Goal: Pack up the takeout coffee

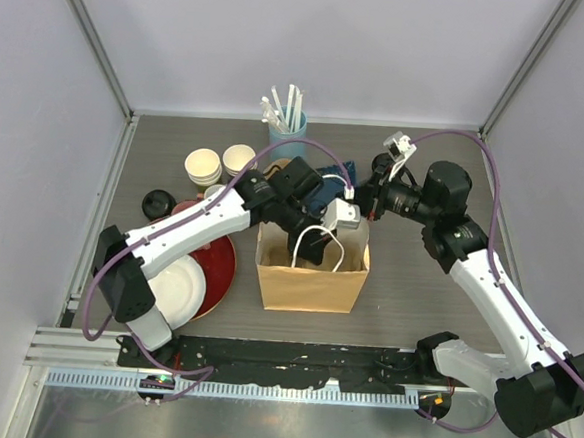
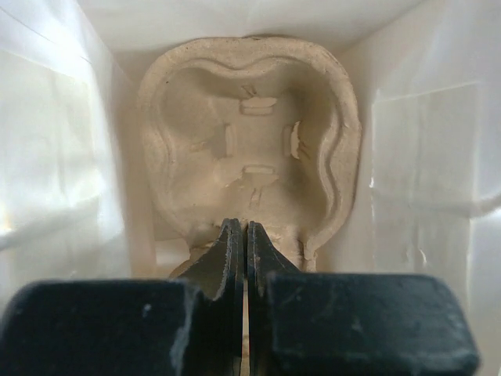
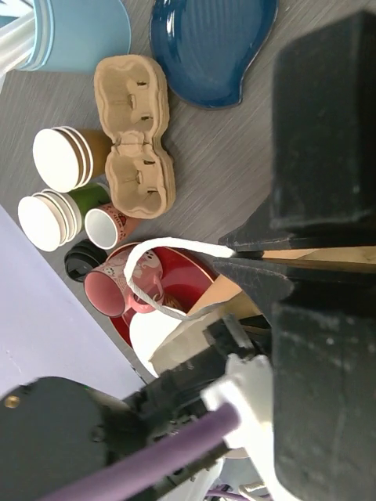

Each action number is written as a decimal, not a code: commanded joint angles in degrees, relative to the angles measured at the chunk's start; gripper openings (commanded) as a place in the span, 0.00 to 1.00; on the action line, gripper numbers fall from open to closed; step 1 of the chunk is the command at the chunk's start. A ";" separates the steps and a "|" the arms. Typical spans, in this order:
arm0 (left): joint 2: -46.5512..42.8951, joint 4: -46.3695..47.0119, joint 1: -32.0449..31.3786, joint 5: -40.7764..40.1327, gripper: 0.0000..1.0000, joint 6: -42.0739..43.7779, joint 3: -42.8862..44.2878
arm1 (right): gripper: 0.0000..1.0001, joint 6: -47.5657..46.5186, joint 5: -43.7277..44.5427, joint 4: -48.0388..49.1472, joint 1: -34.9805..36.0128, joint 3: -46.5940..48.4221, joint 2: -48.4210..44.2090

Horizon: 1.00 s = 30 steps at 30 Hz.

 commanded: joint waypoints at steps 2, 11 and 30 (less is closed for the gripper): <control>-1.91 1.23 -1.84 -4.36 0.00 2.21 -1.69 | 0.05 2.44 3.93 3.51 0.12 1.54 -0.79; -2.87 4.03 -1.84 -4.37 0.00 3.00 -5.99 | 0.05 -0.55 -0.46 2.28 0.21 1.71 -1.32; -1.12 10.54 -3.59 -10.96 0.00 8.36 -14.52 | 0.05 -5.47 -5.30 -2.82 0.21 4.70 -0.35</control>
